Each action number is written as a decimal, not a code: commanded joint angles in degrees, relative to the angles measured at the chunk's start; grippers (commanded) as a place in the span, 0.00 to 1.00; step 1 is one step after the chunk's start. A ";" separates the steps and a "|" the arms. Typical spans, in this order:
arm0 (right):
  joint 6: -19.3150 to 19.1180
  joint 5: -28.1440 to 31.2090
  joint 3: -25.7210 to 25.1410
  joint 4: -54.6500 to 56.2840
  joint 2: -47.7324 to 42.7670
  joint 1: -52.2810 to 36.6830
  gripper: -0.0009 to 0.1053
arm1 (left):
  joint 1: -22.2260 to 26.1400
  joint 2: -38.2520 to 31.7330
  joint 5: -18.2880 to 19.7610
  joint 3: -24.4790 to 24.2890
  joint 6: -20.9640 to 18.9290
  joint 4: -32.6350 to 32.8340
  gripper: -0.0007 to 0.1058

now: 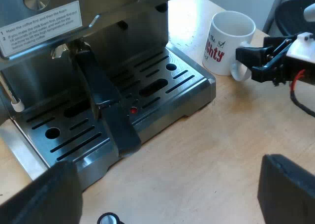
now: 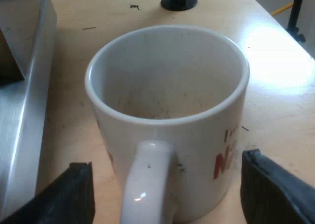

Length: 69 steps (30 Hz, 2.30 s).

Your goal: Remove mug from coffee machine

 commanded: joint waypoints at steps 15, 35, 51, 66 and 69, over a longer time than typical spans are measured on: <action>0.72 -8.45 -0.38 33.00 -29.54 0.72 0.62 | -0.30 -0.17 0.49 -0.30 -0.12 -0.63 0.75; 0.60 -20.25 -8.14 69.96 -56.72 0.72 0.62 | -0.30 -0.85 0.75 -0.86 -0.23 6.36 0.75; -0.70 -15.95 -20.39 77.54 -55.69 0.51 0.62 | 7.09 -1.58 -0.05 -3.86 -0.37 4.03 0.75; -3.16 -8.97 -20.39 79.25 -47.41 -1.51 0.62 | 19.25 -4.32 1.79 -5.18 -0.11 8.35 0.75; -3.27 -8.98 -20.39 79.25 -47.41 -5.60 0.61 | 19.98 -5.89 1.56 -5.16 -0.11 9.00 0.75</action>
